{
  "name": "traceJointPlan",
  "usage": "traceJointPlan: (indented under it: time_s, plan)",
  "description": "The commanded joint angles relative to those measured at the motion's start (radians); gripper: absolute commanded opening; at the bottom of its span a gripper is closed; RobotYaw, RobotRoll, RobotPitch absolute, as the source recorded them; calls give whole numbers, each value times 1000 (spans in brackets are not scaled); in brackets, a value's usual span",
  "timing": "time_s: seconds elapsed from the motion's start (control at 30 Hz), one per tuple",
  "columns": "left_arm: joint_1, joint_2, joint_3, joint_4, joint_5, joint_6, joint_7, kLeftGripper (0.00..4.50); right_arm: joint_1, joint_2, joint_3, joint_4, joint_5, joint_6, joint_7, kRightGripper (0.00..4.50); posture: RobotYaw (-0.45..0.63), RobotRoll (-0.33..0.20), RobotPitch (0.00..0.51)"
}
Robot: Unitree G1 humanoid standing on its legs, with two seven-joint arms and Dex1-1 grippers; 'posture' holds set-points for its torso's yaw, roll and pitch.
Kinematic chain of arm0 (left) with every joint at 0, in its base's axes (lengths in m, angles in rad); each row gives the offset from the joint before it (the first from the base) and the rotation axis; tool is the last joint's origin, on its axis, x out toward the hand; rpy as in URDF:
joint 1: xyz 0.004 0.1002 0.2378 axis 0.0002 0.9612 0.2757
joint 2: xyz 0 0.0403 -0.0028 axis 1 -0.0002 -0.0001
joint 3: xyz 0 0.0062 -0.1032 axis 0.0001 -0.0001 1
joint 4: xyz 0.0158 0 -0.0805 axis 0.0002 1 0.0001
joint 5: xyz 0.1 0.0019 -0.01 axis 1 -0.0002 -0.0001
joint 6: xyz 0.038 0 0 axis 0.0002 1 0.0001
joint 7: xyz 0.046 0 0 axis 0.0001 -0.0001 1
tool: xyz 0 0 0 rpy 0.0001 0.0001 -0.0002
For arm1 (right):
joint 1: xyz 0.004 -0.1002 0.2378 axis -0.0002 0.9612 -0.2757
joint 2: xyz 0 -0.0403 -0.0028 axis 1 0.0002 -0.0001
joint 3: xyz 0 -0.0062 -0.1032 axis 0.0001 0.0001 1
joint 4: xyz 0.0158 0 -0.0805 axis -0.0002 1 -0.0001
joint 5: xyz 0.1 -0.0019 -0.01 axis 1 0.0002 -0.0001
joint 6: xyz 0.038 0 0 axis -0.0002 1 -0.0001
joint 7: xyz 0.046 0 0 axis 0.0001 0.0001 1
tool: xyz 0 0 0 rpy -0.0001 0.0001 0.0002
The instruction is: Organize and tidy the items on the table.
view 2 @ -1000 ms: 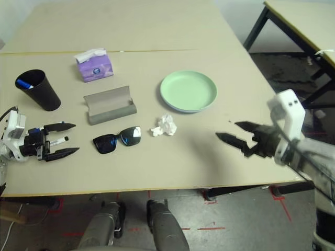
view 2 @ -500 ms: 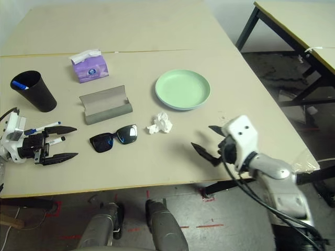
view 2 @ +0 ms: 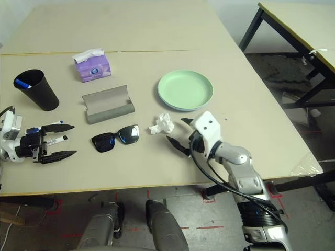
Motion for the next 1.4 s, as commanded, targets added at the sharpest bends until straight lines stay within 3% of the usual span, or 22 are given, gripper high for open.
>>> traceJointPlan:
  time_s: [0.03,0.37,0.4,0.5,0.8,0.93,1.13,1.23,1.4]
  plan:
    - [12,2,0,-18,5,5,6,4500,-25,22,37,33,-19,-3,-4,4470,-4,0,200]
    - [36,4,5,-71,-5,19,31,4500,-68,27,90,29,-29,35,36,4470,12,0,200]
    - [37,4,6,-74,-6,20,35,4500,-67,26,90,20,-21,45,45,4303,13,0,198]
    - [38,4,7,-80,-8,22,42,4500,-65,25,84,7,-5,72,60,3559,11,0,197]
    - [31,-11,-7,-77,-2,22,49,4500,-74,17,54,1,12,99,66,118,-2,0,196]
    - [28,-17,-10,-71,0,20,49,4500,-119,10,0,-3,59,142,54,48,-6,0,197]
    - [26,-22,-11,-64,2,19,50,4500,-327,-21,-90,54,119,215,36,48,-8,0,195]
    - [25,-27,-12,-64,3,18,53,4500,-458,-29,-100,190,93,172,27,48,-2,0,194]
    - [40,-34,-10,-83,0,17,66,4500,-574,-23,-60,518,-5,-16,15,48,23,0,193]
